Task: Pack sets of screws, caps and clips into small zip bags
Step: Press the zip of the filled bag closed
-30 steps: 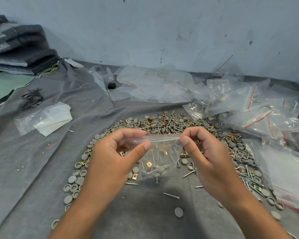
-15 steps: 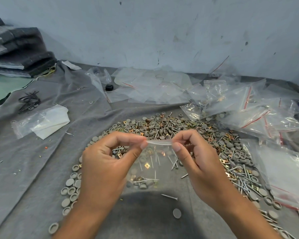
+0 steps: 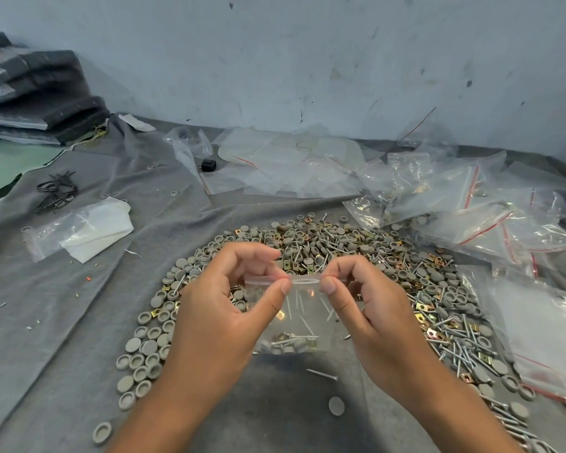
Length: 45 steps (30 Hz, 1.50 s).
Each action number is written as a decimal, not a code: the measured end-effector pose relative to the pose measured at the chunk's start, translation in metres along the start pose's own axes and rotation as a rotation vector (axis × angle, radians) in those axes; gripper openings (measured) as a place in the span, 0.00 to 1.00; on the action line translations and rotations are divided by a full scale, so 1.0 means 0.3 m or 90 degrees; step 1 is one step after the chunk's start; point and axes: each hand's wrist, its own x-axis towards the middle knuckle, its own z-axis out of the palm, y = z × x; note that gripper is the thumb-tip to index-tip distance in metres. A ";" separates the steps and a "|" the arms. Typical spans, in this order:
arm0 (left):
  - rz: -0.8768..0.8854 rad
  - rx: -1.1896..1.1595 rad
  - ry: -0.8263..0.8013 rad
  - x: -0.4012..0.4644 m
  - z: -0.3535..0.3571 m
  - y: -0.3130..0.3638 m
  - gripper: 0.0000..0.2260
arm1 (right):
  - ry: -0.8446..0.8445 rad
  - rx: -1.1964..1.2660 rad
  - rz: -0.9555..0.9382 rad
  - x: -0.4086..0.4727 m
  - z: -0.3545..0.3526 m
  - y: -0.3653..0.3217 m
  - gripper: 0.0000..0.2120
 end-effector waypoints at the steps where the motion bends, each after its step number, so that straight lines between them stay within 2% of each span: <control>1: 0.001 0.006 -0.001 0.000 0.000 0.000 0.11 | -0.003 -0.003 -0.008 0.001 0.000 -0.003 0.04; 7: 0.001 0.037 -0.039 -0.008 0.007 0.003 0.08 | 0.012 -0.053 -0.042 -0.001 0.000 -0.011 0.02; 14: -0.007 0.005 -0.044 -0.009 0.007 0.011 0.18 | 0.012 -0.018 -0.039 -0.001 0.001 -0.018 0.02; 21: 0.012 0.022 -0.039 -0.013 0.012 0.008 0.16 | -0.012 -0.013 -0.093 -0.002 -0.003 -0.039 0.02; 25: -0.016 -0.005 -0.014 -0.008 0.010 0.005 0.18 | 0.005 -0.047 -0.067 0.003 -0.005 -0.029 0.04; 32: -0.078 -0.023 0.024 0.003 -0.005 0.007 0.19 | 0.012 0.000 -0.040 0.007 -0.016 -0.014 0.06; 37: -0.073 -0.026 0.009 -0.003 -0.010 0.024 0.18 | 0.009 -0.029 -0.058 0.005 -0.020 -0.019 0.09; 45: -0.101 -0.037 -0.049 0.002 -0.006 0.011 0.16 | 0.018 0.001 -0.021 0.017 -0.035 -0.007 0.06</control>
